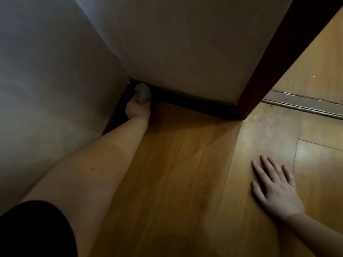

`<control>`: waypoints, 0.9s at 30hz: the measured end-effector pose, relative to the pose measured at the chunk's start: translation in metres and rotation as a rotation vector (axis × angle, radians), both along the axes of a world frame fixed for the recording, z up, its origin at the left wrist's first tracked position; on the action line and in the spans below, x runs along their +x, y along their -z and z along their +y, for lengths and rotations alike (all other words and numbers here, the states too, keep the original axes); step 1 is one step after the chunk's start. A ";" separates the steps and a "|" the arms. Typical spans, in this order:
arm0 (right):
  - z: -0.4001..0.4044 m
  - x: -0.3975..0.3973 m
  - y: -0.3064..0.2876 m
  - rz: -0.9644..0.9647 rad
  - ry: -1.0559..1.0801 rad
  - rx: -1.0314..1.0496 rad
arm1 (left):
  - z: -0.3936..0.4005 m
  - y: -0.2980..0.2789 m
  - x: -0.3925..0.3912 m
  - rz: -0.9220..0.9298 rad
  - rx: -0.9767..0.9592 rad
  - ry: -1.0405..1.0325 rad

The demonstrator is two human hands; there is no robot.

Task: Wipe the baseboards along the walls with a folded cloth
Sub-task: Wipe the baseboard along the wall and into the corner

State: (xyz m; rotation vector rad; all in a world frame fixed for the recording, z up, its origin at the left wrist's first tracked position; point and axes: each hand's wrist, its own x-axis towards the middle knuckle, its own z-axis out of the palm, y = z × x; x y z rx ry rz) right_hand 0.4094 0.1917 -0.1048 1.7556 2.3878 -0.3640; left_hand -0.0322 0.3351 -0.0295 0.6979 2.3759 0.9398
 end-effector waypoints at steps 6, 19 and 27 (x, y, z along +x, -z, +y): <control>0.000 0.001 0.003 0.001 -0.012 0.018 | 0.000 0.004 0.048 -0.163 0.058 -0.128; 0.002 0.004 0.013 0.004 -0.030 0.044 | -0.028 0.012 0.167 -0.259 0.122 0.082; 0.002 0.004 0.014 0.002 -0.020 0.039 | -0.032 0.012 0.223 -0.203 0.073 0.255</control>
